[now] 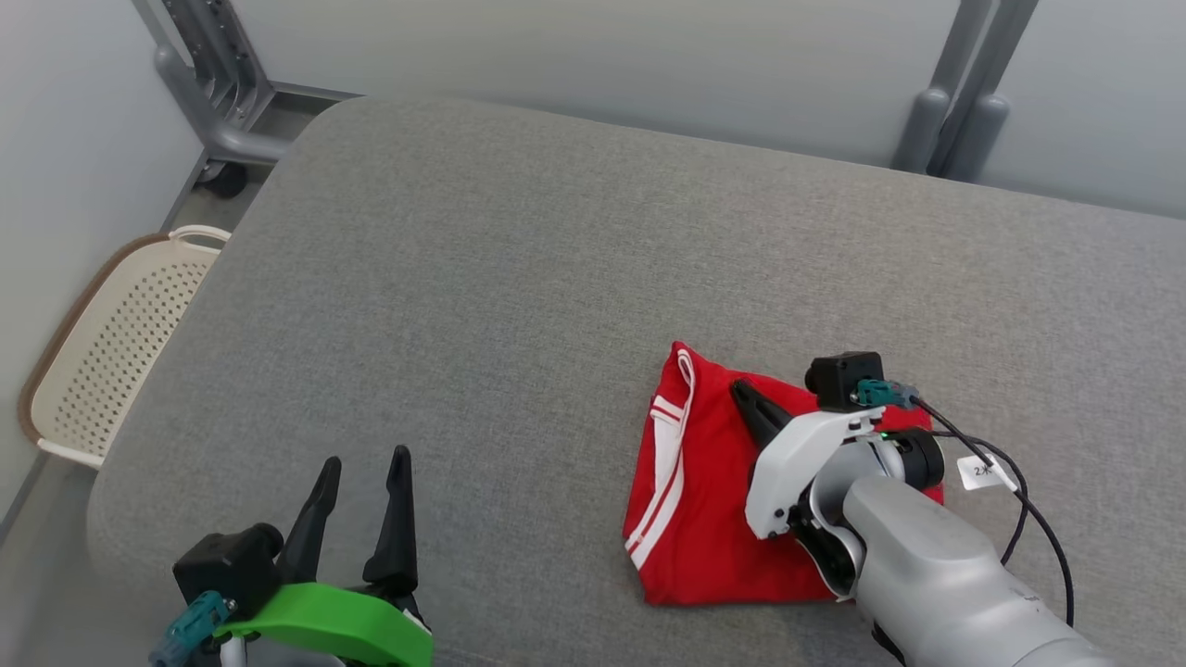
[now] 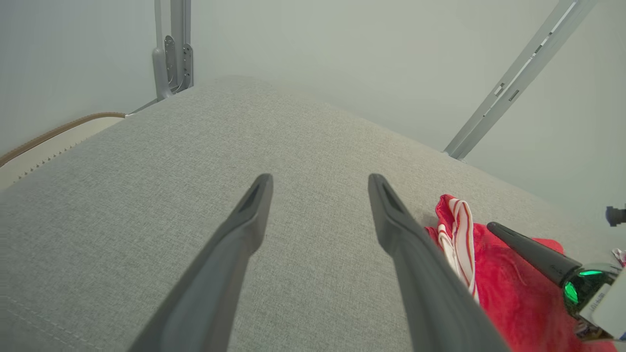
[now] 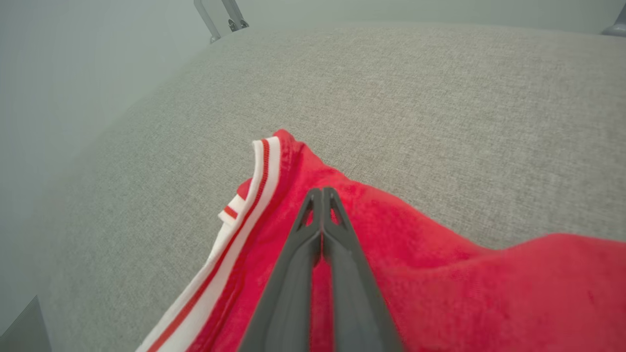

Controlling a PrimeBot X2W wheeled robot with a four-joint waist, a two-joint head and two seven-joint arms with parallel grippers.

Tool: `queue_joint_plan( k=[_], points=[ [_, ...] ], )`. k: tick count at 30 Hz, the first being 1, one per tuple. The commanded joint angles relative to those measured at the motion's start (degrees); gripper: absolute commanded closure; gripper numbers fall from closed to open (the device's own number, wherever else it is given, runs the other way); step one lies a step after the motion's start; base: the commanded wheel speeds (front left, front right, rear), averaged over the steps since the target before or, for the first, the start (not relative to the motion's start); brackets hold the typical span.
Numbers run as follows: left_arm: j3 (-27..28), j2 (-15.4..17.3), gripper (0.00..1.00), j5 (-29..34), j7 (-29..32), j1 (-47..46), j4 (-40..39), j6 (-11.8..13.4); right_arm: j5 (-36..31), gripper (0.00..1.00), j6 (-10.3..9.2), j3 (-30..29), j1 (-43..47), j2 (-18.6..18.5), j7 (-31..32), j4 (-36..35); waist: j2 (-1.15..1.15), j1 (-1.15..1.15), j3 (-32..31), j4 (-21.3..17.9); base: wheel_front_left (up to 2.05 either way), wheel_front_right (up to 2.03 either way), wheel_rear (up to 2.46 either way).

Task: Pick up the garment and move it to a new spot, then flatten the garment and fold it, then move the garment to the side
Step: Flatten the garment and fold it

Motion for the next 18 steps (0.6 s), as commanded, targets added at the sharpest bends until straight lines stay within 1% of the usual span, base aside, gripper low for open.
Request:
queue_joint_plan(
  k=[1,7,12,18],
  points=[
    [0.0,-0.1,0.00,0.5,-0.2,-1.0,-0.1,-0.1,-0.8,1.00,-0.03,0.0,0.8,0.0,-0.2,0.7,0.00,0.00,0.7,1.8,0.00,0.00,0.00],
    [-0.2,-0.4,0.00,0.7,-0.4,-1.3,0.0,-0.1,-3.2,1.00,-0.03,0.7,0.2,0.5,-0.2,3.4,0.00,0.00,1.1,4.3,0.00,0.00,0.00],
    [-0.5,-0.6,0.00,0.8,-0.3,-1.5,0.1,-0.3,-0.8,1.00,-0.03,3.9,0.9,0.6,1.1,1.1,0.00,0.00,1.3,5.8,0.00,0.00,0.00],
    [-1.0,-1.1,0.00,0.8,-0.3,-2.0,0.5,-0.7,0.9,1.00,-0.03,6.6,-1.5,0.5,3.4,1.6,0.00,0.00,2.0,7.1,0.00,0.00,0.00]
  ],
)
